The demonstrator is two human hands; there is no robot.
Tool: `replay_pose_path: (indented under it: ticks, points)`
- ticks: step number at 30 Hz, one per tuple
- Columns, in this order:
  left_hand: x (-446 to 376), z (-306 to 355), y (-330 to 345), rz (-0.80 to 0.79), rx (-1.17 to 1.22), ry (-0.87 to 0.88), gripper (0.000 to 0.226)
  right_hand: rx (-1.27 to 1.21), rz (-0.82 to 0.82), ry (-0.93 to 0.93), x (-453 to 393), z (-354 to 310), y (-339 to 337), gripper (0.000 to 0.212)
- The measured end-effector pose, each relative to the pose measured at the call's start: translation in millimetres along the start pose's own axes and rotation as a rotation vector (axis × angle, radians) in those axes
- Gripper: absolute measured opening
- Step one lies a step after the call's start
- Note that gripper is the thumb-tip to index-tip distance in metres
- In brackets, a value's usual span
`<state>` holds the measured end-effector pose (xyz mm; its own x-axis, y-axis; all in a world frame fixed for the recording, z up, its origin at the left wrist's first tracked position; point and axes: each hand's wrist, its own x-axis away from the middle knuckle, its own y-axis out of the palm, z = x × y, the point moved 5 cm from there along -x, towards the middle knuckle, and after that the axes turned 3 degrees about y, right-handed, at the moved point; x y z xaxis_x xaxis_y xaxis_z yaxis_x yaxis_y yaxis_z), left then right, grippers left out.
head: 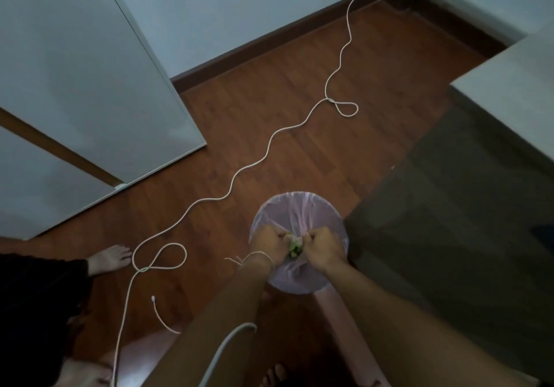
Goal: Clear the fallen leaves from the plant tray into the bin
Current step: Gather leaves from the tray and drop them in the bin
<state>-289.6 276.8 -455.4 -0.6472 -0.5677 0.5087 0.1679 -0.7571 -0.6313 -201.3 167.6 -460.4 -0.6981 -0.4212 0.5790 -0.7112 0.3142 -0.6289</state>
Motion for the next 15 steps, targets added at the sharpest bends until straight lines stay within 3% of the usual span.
replay_pose_path:
  ticks: [5, 9, 12, 15]
  points:
    - [13.8, 16.1, -12.8, 0.015, -0.076, 0.034, 0.036, -0.118, 0.06, -0.04, 18.9, -4.1, -16.3, 0.02]
    - [41.6, 37.8, -58.1, 0.124, -0.025, 0.052, 0.031, -0.187, 0.064, -0.044, 61.8, -23.8, -56.3, 0.026]
    - [71.7, 72.1, -103.8, 0.189, 0.1, 0.078, 0.04, -0.302, 0.12, -0.111, 112.0, -50.3, -102.6, 0.029]
    - [108.8, 130.2, -154.1, 0.208, 0.106, 0.118, 0.024, -0.394, 0.181, -0.208, 162.0, -79.6, -162.4, 0.037]
